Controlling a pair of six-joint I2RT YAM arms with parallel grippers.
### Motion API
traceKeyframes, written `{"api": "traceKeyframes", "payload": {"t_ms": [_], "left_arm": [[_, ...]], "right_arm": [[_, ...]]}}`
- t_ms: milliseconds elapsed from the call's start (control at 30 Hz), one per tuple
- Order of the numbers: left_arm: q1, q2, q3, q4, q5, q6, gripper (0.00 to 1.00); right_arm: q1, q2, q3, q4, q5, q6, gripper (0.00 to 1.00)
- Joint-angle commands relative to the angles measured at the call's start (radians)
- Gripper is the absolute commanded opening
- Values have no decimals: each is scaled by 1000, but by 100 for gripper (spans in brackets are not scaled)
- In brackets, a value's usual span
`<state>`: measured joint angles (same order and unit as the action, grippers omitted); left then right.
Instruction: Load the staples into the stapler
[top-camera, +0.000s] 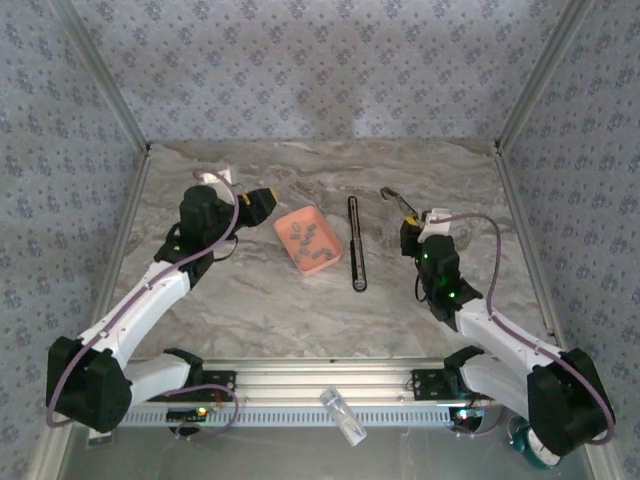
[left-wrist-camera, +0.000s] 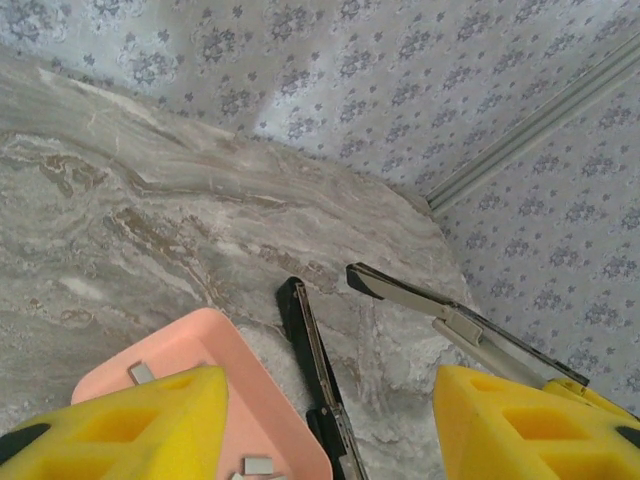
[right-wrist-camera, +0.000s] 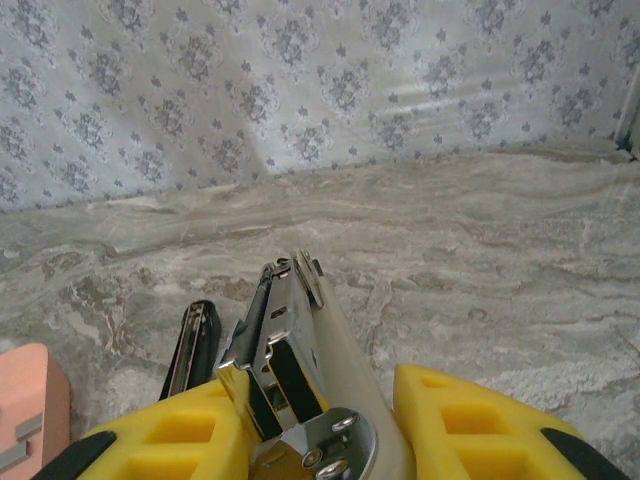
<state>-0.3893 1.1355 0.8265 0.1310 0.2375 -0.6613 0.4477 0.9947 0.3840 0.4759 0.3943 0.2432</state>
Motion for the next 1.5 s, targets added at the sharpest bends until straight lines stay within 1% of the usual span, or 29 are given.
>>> {"api": "traceKeyframes", "payload": {"t_ms": [0, 100, 233, 400, 500, 733, 1000, 1467], "left_arm": [[-8, 10, -4, 36, -15, -25, 56], [-14, 37, 4, 30, -12, -90, 56], [-46, 115, 62, -31, 0, -197, 58], [-87, 195, 121, -70, 10, -249, 58], [-100, 218, 133, -67, 10, -254, 58], [-107, 236, 136, -67, 14, -256, 58], [-119, 270, 137, -59, 33, -296, 57], [-129, 289, 138, -60, 40, -301, 57]], "right_arm": [[14, -28, -14, 119, 37, 33, 0], [26, -36, -29, 133, 23, 27, 0], [37, -48, -46, 126, 27, 25, 0], [58, -57, -59, 91, 55, 46, 0], [64, -63, -71, 86, 62, 59, 0], [80, -66, -90, 61, 74, 105, 7], [120, -72, -119, 40, 117, 136, 9], [182, -80, -192, 32, 200, 195, 10]]}}
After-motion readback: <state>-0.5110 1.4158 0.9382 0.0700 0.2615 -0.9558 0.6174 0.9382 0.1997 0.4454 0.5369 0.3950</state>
